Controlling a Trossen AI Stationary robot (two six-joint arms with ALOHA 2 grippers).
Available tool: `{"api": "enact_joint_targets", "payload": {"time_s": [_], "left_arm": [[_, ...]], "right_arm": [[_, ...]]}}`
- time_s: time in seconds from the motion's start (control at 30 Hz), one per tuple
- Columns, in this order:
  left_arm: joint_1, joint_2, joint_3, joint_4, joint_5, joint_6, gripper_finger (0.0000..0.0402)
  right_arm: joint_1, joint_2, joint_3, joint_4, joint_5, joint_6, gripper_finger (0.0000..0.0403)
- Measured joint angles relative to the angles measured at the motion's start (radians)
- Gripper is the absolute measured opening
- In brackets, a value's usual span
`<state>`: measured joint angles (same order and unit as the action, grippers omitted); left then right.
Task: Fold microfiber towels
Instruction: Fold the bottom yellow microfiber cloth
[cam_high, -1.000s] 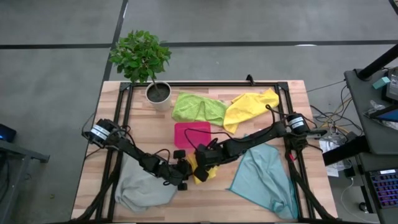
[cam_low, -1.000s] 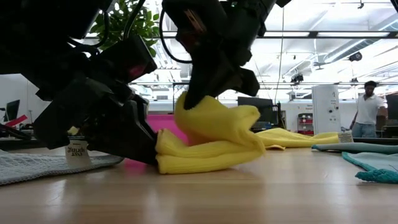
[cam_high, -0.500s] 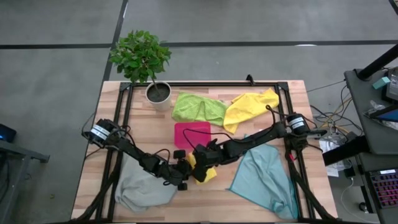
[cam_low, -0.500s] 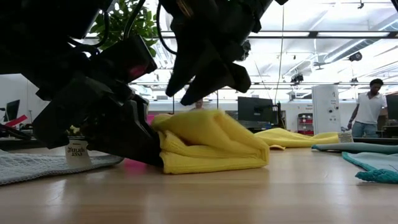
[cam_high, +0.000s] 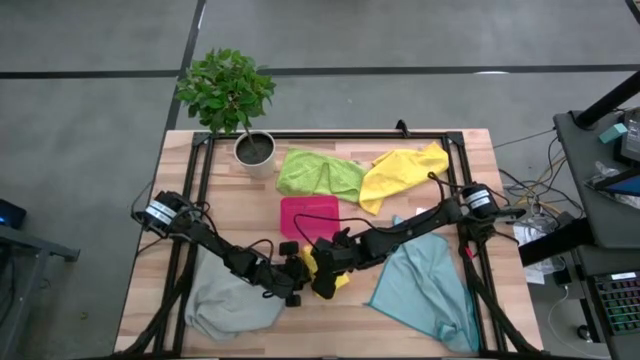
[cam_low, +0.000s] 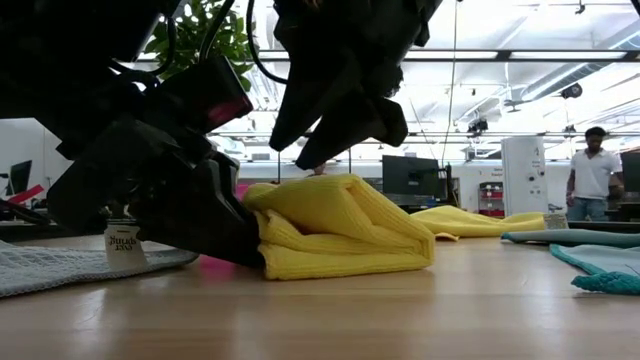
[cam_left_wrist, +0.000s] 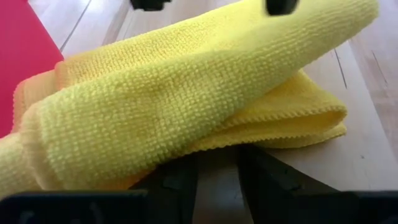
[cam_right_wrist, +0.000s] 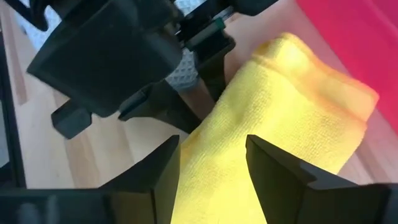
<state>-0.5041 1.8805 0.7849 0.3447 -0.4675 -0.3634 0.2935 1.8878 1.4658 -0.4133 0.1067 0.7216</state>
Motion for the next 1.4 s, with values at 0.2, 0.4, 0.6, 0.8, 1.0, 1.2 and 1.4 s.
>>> {"api": "enact_joint_targets", "payload": {"time_s": [0.2, 0.4, 0.6, 0.8, 1.0, 1.2, 1.4], "left_arm": [[0.0, 0.0, 0.0, 0.0, 0.002, 0.0, 0.01], [0.0, 0.0, 0.0, 0.0, 0.007, 0.0, 0.01], [-0.001, 0.0, 0.0, -0.002, 0.023, -0.042, 0.01], [-0.001, 0.0, 0.0, -0.001, 0.028, -0.048, 0.01], [-0.001, 0.0, -0.001, 0.004, 0.031, -0.049, 0.01], [-0.004, -0.012, -0.001, 0.0, 0.063, -0.051, 0.01], [-0.011, -0.082, -0.002, -0.046, 0.14, -0.055, 0.01]], "right_arm": [[-0.002, 0.058, 0.0, 0.008, 0.028, 0.003, 0.0171], [-0.004, 0.109, 0.003, 0.019, 0.034, 0.02, 0.0149], [-0.004, 0.095, 0.005, 0.037, 0.042, -0.005, 0.0052], [-0.004, 0.083, 0.02, 0.069, 0.051, -0.033, 0.0013], [-0.006, 0.106, 0.02, 0.14, 0.054, -0.026, 0.0009], [-0.006, 0.124, 0.019, 0.142, 0.052, -0.007, 0.0009], [-0.006, 0.126, 0.014, 0.142, 0.054, -0.007, 0.0009]]}}
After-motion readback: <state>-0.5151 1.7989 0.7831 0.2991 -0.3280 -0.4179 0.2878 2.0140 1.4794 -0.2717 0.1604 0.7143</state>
